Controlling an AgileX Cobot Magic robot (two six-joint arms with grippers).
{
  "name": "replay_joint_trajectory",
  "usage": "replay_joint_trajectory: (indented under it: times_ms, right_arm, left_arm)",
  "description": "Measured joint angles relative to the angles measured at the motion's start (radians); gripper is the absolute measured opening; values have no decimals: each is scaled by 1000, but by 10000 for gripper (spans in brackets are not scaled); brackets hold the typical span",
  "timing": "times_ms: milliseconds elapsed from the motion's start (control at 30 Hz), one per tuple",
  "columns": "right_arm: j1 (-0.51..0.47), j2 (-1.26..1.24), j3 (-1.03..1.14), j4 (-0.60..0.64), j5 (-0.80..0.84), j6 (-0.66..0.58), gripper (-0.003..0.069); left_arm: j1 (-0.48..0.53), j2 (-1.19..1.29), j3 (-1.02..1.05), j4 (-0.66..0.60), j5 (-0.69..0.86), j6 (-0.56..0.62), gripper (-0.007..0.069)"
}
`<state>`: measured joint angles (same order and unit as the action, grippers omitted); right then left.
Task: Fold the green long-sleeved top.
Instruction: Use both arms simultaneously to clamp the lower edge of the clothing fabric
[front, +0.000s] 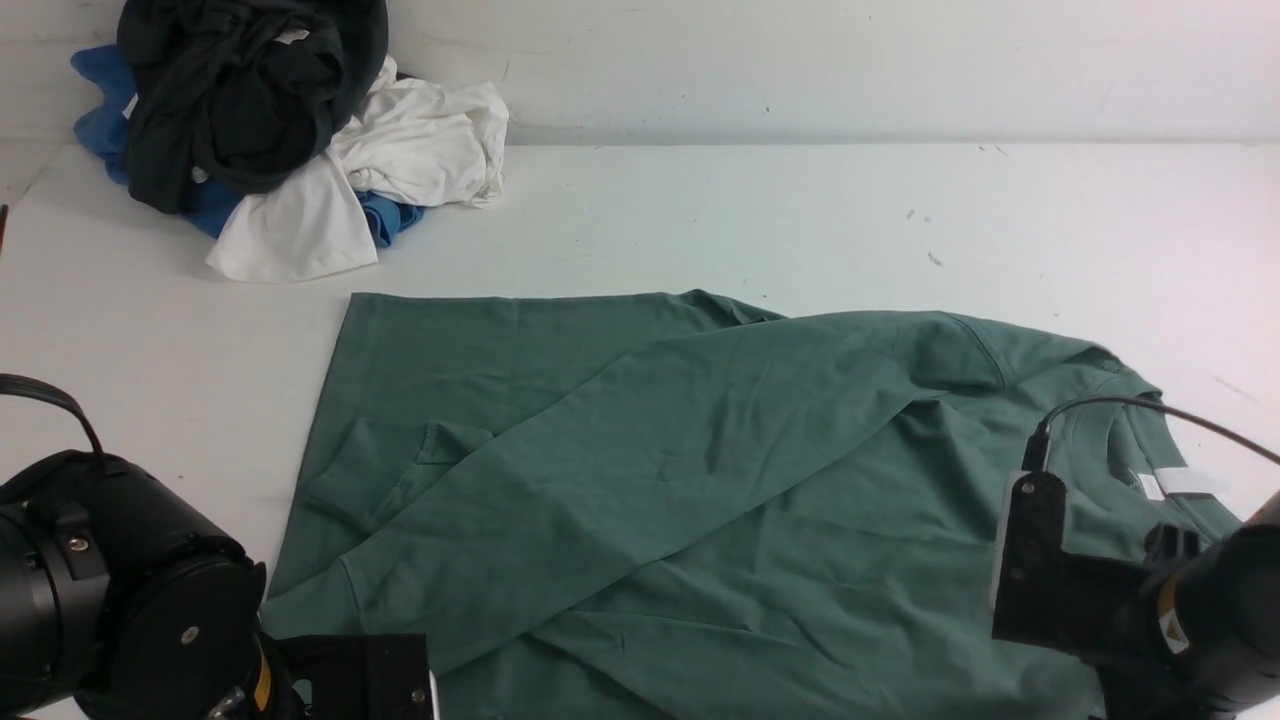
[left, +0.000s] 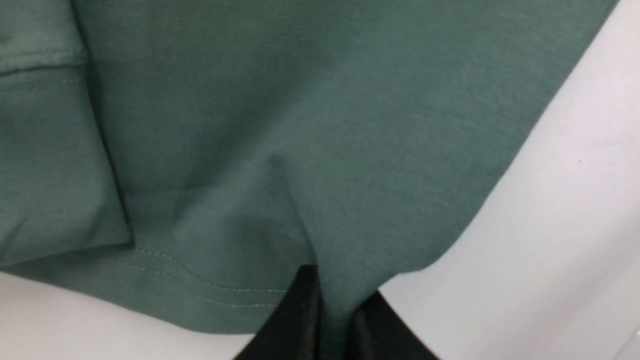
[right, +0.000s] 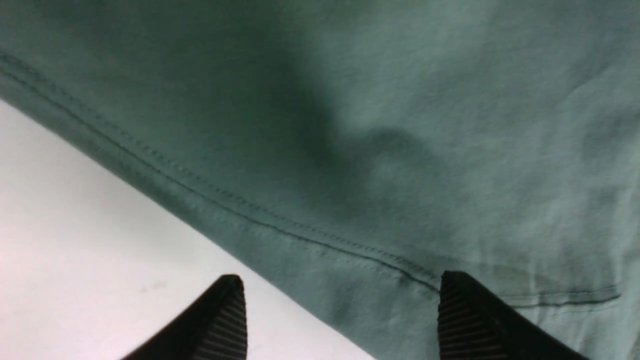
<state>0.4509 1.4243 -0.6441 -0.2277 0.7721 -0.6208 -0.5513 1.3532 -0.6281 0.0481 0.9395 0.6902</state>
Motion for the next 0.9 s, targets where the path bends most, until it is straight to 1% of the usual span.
replay_joint_trajectory:
  times_ms: [100,233,467,533,600,633,667,700,767,900]
  right_arm:
    - [0,27,2,3,-45,-7,461]
    - [0,80,2,9,-54,-11,439]
    - [0,106,-2,14,-52,-12,357]
    - [0,108,-2,23,-48,-12,275]
    - [0,110,-2,34,-41,-14,169]
    - [0,110,-2,37,-39,-15,121]
    - [0,110,-2,39,-36,-15,88]
    - [0,107,-2,39,-29,-17,33]
    - [0,92,-1,43,-13,-19,14]
    - [0,17,-1,54,46,-27,9]
  left_arm:
    - [0,0,0,-1,0,0,15]
    - [0,0,0,-2,0,0,15]
    - [0,0,1,-5,-1,0,15]
    - [0,0,1,-8,-2,0,15]
    - [0,0,1,-8,-4,0,15]
    - [0,0,1,-8,-5,0,15]
    - [0,-1,1,-8,-7,0,15]
    - [0,-4,1,-3,-11,0,15]
    - [0,-15,1,11,-12,-1,15]
    - [0,-72,0,67,-7,-42,15]
